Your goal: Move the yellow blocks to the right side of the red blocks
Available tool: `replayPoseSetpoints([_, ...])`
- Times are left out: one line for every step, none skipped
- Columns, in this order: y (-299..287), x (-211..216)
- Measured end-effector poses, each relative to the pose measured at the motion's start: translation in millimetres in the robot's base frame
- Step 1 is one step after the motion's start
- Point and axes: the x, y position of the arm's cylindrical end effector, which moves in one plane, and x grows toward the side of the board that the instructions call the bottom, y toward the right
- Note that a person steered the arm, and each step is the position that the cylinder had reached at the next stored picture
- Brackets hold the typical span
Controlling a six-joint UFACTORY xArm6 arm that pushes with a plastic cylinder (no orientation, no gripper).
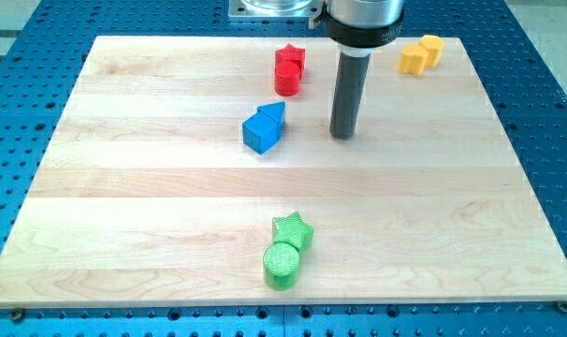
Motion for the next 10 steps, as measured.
replayPoseSetpoints([20.8,15.2])
replayPoseSetpoints([63.5,-35.4])
replayPoseSetpoints([112.6,-87.3])
replayPoseSetpoints([158.9,-124.1])
replayPoseSetpoints([194.4,-144.0])
replayPoseSetpoints([207.1,-179.6])
replayPoseSetpoints([171.6,-183.1])
replayPoseSetpoints([121.2,-166.1])
replayPoseSetpoints([97.1,-160.2])
replayPoseSetpoints([50.4,-176.2])
